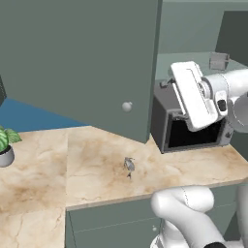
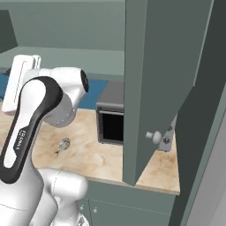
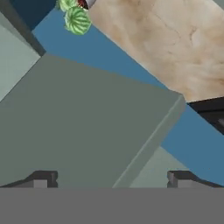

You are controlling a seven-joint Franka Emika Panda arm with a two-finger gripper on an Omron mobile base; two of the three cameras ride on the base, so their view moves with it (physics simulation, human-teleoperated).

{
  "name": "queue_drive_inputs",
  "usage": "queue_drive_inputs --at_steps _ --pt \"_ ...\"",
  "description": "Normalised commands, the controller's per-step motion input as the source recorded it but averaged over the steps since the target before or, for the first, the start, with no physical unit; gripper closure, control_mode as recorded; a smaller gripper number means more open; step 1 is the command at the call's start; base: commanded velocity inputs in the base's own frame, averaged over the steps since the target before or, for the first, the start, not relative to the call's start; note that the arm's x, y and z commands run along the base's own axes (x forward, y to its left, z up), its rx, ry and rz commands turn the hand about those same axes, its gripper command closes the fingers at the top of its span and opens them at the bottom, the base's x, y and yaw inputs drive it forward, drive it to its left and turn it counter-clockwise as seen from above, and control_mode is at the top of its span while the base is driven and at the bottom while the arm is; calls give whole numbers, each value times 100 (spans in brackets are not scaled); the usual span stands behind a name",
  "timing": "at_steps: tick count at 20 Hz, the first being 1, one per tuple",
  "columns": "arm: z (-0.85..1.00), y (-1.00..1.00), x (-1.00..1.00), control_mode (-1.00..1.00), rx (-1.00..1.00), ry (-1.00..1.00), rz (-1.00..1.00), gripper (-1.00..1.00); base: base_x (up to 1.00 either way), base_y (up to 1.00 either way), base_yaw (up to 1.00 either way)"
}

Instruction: Retrieve the tupperware from the cabinet, then place the raw meat into the tupperware to avoid contamination.

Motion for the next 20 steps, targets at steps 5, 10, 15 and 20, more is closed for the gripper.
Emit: queue_drive_inputs --at_steps 5,10,15,20 --pt "14 54 0 -100 19 33 26 -100 0 0 0" --pt "13 55 0 -100 17 31 26 -100 0 0 0" --pt "-3 68 -2 -100 10 24 26 -100 0 0 0" --pt "-5 90 0 -100 0 21 22 -100 0 0 0"
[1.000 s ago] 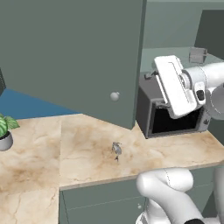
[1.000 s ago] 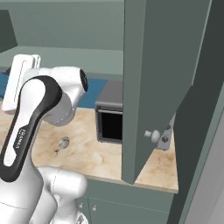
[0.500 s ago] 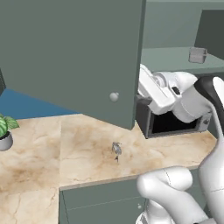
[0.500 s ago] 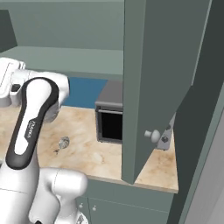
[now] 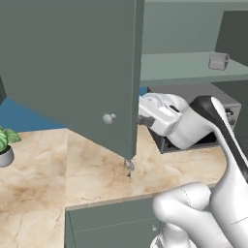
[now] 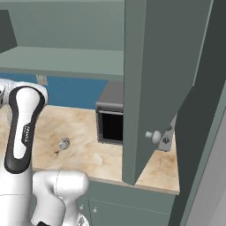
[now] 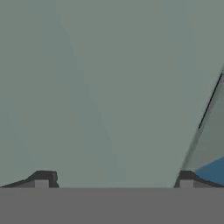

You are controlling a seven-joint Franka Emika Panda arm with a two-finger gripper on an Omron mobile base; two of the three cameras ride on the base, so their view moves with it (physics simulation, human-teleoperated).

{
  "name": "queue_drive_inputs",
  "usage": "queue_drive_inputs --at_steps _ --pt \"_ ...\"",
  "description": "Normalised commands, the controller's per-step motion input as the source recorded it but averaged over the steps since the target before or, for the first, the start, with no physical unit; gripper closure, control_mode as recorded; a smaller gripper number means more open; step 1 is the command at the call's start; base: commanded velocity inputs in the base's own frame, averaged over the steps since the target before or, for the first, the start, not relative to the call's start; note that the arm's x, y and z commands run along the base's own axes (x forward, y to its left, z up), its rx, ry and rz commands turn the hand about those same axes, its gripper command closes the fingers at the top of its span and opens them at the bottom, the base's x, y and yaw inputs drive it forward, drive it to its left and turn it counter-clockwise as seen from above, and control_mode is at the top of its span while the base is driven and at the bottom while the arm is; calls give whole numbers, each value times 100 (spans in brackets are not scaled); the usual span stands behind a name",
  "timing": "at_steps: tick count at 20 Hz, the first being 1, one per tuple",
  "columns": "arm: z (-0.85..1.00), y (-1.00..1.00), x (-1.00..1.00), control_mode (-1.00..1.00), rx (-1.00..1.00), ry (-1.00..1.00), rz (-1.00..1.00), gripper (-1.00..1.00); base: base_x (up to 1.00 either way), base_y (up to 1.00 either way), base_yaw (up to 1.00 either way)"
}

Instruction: Retrieve the tupperware from the cabinet, then place the raw meat into the tupperware to avoid contamination.

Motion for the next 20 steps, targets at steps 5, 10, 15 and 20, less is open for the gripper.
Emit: queue_drive_inputs --at_steps 5,10,15,20 --pt "-5 95 0 -100 -1 20 20 -100 0 0 0" --pt "7 75 0 -100 -21 4 9 -100 0 0 0" --pt "6 12 0 -100 -21 2 1 -100 0 0 0" --pt "2 -14 0 -100 -14 2 1 -100 0 0 0"
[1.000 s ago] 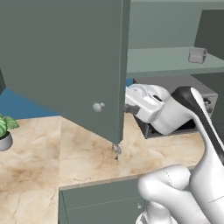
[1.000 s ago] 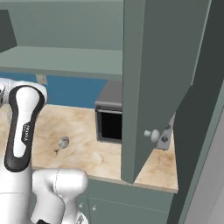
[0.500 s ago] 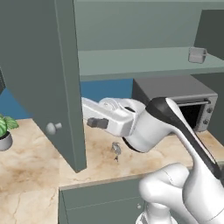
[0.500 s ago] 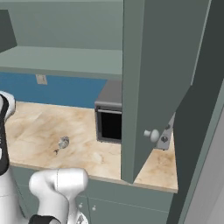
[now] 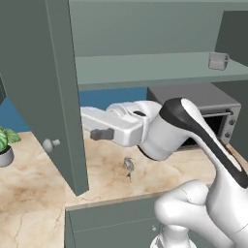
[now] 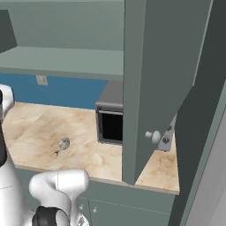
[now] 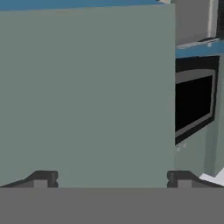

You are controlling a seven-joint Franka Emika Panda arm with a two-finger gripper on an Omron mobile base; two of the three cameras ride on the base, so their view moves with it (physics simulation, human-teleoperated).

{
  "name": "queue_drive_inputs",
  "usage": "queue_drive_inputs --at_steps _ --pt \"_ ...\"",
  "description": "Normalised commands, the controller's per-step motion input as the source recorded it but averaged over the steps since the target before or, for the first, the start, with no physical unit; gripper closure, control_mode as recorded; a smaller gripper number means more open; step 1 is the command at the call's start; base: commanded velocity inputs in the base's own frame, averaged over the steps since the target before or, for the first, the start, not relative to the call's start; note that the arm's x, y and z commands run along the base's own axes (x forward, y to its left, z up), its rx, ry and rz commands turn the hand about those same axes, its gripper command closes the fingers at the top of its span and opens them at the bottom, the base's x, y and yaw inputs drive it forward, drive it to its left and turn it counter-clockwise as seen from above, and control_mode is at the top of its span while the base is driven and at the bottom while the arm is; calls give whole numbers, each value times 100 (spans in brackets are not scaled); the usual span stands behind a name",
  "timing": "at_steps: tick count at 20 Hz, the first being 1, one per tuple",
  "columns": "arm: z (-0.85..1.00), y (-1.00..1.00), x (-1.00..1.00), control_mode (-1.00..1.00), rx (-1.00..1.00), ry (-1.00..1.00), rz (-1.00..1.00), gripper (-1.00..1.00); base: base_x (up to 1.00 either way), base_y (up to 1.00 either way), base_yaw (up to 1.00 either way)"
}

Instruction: Retrieve the tupperware from the cabinet, then place the raw meat into the tupperware to avoid contamination.

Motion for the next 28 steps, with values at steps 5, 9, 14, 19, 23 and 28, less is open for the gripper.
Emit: queue_drive_inputs --at_steps 5,9,14,19,23,28 --pt "12 -43 -1 -100 -18 -7 7 -100 0 0 0" --pt "18 -56 -6 -100 -21 -15 5 -100 0 0 0" --pt "0 -56 -9 -100 -27 -23 -1 -100 0 0 0" --pt "-52 -76 9 -100 -24 -8 -9 -100 0 0 0" --pt "-38 -69 7 -100 -11 -5 -21 -100 0 0 0" --pt "-4 -36 2 -100 -4 0 -37 -100 0 0 0"
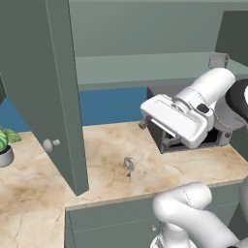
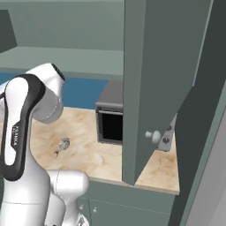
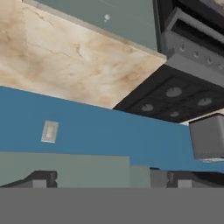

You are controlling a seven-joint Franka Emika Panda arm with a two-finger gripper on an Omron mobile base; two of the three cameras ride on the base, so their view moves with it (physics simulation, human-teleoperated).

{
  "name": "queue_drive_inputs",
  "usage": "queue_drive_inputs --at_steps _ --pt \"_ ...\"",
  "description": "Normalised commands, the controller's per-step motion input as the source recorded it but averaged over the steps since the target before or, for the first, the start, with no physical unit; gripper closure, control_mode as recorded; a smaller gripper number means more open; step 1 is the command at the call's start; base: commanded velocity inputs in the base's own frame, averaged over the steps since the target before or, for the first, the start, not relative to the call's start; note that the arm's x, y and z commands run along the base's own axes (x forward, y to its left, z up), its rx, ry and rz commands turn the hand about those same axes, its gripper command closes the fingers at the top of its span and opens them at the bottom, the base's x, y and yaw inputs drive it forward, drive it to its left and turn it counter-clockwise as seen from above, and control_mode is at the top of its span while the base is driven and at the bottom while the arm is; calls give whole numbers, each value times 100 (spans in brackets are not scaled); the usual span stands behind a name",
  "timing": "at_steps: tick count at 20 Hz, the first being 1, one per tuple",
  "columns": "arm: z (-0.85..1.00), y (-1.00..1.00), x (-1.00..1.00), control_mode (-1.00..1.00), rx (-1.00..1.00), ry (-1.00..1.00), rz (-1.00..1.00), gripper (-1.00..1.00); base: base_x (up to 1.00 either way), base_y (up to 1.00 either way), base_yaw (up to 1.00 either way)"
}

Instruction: Retrieve the tupperware from the cabinet, then place the raw meat into the tupperware to avoid contamination.

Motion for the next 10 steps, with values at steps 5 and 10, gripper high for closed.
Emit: queue_drive_inputs --at_steps 5,10 --pt "11 -31 4 -100 -4 0 -37 -100 0 0 0" --pt "5 -16 3 -100 -6 0 -41 -100 0 0 0"
